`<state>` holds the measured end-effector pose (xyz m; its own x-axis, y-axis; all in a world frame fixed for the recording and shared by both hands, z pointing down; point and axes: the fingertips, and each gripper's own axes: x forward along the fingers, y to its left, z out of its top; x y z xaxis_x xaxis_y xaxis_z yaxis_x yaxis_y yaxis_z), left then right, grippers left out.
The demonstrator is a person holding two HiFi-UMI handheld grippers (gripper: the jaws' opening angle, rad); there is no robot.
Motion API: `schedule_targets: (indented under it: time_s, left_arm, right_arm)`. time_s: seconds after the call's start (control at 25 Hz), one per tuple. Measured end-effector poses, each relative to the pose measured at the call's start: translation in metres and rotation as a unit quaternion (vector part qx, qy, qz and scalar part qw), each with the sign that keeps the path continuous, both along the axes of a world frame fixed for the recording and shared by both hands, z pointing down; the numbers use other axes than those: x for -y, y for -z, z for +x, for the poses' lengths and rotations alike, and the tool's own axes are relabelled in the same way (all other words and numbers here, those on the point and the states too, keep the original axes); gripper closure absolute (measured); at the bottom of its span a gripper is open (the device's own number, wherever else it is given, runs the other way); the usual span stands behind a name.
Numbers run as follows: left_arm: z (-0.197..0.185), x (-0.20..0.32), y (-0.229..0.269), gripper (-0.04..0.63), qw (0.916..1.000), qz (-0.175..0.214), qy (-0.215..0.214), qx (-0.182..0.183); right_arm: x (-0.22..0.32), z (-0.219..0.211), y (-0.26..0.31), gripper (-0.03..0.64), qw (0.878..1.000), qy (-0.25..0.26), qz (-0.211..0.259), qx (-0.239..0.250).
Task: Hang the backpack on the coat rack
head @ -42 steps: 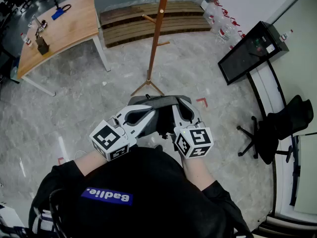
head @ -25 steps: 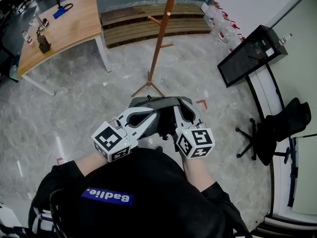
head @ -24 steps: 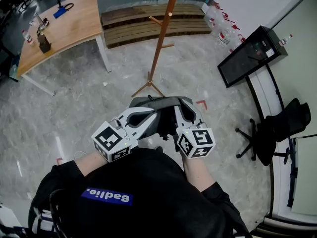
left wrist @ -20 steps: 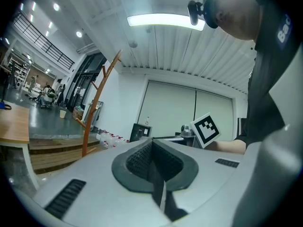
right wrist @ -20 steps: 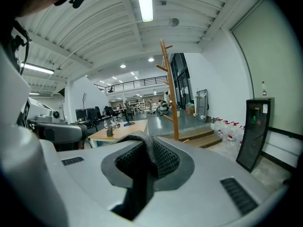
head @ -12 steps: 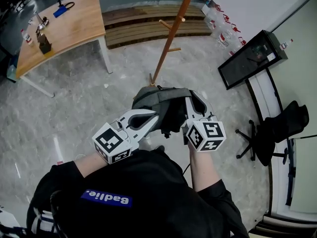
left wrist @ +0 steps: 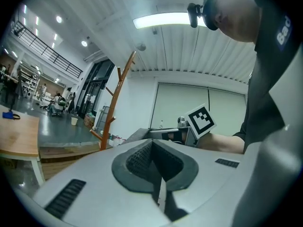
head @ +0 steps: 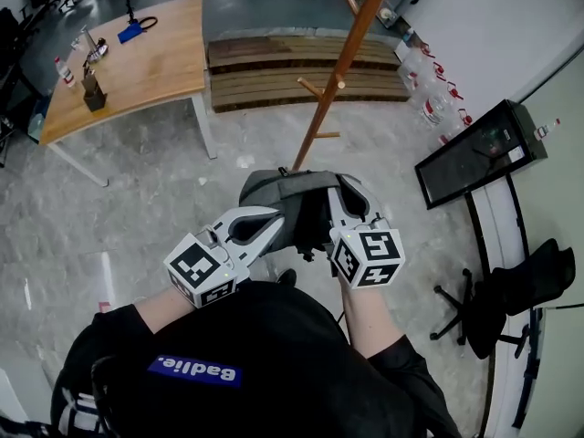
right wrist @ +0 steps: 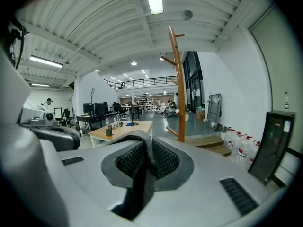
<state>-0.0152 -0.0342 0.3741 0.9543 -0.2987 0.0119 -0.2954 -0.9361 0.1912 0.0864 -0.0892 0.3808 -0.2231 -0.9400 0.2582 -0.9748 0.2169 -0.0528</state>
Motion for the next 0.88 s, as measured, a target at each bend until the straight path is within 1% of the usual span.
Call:
schedule_targets:
  time_s: [0.2, 0.32, 0.44, 0.6, 0.8, 0.88]
  left_arm:
    - [0.041, 0.037, 0.009, 0.586, 0.9994, 0.003, 0.034, 0.0]
    - [0.054, 0.053, 0.01, 0.586, 0.9989, 0.002, 0.048, 0.001]
    - [0.059, 0.068, 0.009, 0.586, 0.9987, -0.003, 0.052, 0.001]
    - [0.064, 0.089, 0.008, 0.586, 0.9994, -0.003, 0.035, -0.005]
    - [0.064, 0.116, 0.002, 0.586, 0.9999, -0.013, -0.004, -0.008]
    - [0.067, 0.123, 0.003, 0.586, 0.9996, -0.014, -0.021, -0.013]
  right_arm:
    - [0.037, 0.016, 0.004, 0.572, 0.999, 0.046, 0.002, -0.004]
    - [0.054, 0.024, 0.003, 0.573, 0.998, 0.062, 0.002, -0.007]
    - [0.072, 0.032, 0.003, 0.573, 0.998, 0.064, -0.004, -0.008]
    - [0.1, 0.041, 0.009, 0.573, 0.998, 0.057, -0.011, -0.029]
    - [0.13, 0.045, 0.016, 0.574, 0.993, 0.038, -0.022, -0.109]
    - [0.139, 0.049, 0.015, 0.574, 0.991, 0.026, -0.03, -0.131]
